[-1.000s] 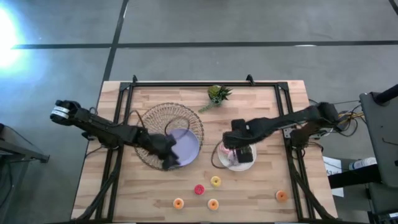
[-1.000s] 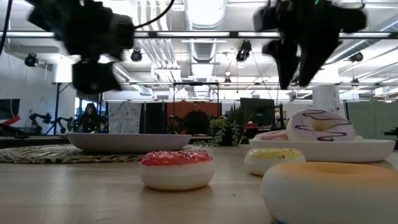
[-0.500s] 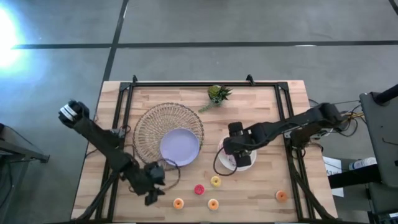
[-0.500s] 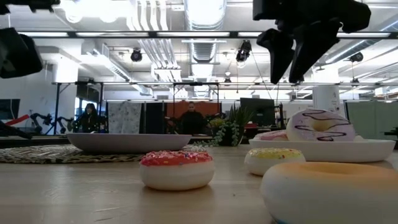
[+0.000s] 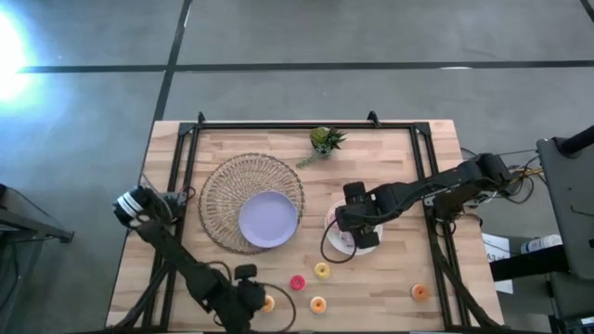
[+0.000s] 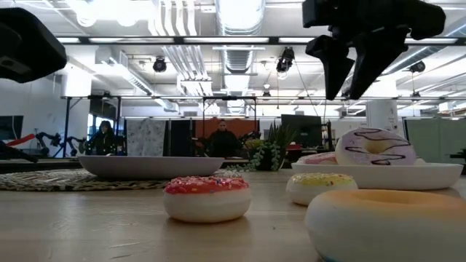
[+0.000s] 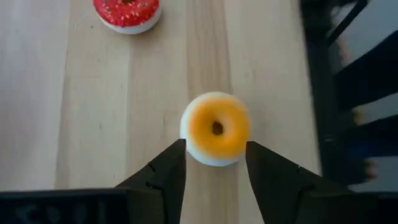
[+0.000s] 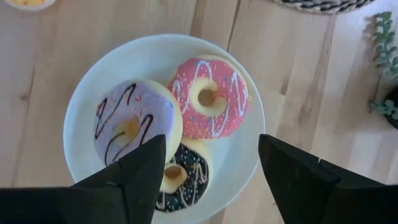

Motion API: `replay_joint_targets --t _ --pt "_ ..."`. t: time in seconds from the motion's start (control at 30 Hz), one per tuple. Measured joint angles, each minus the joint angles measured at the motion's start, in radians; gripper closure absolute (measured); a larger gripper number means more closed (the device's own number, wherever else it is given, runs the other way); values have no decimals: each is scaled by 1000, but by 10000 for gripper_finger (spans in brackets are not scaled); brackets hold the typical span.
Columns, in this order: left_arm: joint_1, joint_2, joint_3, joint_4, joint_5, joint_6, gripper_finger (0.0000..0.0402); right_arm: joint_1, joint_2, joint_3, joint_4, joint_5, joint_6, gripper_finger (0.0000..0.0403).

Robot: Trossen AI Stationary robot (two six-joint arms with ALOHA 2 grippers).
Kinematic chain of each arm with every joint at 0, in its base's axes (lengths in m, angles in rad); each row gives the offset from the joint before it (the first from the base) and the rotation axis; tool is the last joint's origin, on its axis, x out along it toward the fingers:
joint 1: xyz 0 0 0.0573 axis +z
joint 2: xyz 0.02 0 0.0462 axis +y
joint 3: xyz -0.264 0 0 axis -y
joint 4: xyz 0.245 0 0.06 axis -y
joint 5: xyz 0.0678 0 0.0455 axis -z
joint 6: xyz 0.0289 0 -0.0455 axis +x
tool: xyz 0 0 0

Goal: Pick & Place donuts
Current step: Put the small white donut on the purple plate

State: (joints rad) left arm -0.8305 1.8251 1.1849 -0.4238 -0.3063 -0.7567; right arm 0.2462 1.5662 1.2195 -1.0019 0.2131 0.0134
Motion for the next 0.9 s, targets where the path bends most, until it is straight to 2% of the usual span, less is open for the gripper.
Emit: replay_joint_targets --t 0.27,0.43,0.6,0.9 --pt "-2 181 229 -184 -35 15 262 0 -24 -30 -14 0 -24 154" --pt "-3 225 325 -301 -46 -63 262 0 -51 -84 -8 0 -22 154" --pt "3 227 329 -377 -88 -177 262 0 -72 -140 10 0 -23 154" --pt "11 156 298 -390 -79 -227 262 0 -88 -174 25 -1 10 154"
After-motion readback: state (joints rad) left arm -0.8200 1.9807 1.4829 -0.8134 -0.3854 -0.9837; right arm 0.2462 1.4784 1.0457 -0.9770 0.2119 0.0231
